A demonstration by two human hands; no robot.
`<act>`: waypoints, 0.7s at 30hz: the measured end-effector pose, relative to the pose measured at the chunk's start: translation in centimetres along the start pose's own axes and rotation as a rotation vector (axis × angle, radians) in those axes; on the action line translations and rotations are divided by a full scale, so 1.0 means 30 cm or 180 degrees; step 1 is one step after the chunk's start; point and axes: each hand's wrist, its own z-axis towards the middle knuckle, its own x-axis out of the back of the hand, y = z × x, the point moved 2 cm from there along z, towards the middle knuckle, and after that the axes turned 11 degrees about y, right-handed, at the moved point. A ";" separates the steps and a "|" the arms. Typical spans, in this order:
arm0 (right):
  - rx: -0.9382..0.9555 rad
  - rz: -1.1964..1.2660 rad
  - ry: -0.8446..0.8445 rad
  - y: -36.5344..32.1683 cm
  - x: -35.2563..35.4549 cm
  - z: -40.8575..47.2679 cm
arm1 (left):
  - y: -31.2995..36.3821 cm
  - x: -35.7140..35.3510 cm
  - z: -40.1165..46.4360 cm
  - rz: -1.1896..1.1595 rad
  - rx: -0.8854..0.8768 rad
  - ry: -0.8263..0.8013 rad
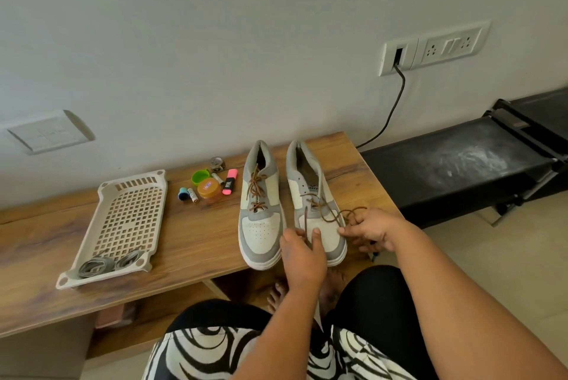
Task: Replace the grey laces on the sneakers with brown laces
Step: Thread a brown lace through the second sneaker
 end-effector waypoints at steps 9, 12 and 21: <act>0.0235 -0.0166 0.0428 0.039 -0.037 -0.037 | -0.015 0.024 -0.078 -0.0302 0.0860 -0.0476; 0.0553 -0.1121 0.0671 0.011 -0.037 -0.075 | 0.002 0.039 -0.074 -0.0211 0.0779 -0.0395; 0.0742 -0.1686 0.0713 -0.020 -0.056 -0.086 | 0.016 0.052 -0.060 0.0174 0.0522 -0.0411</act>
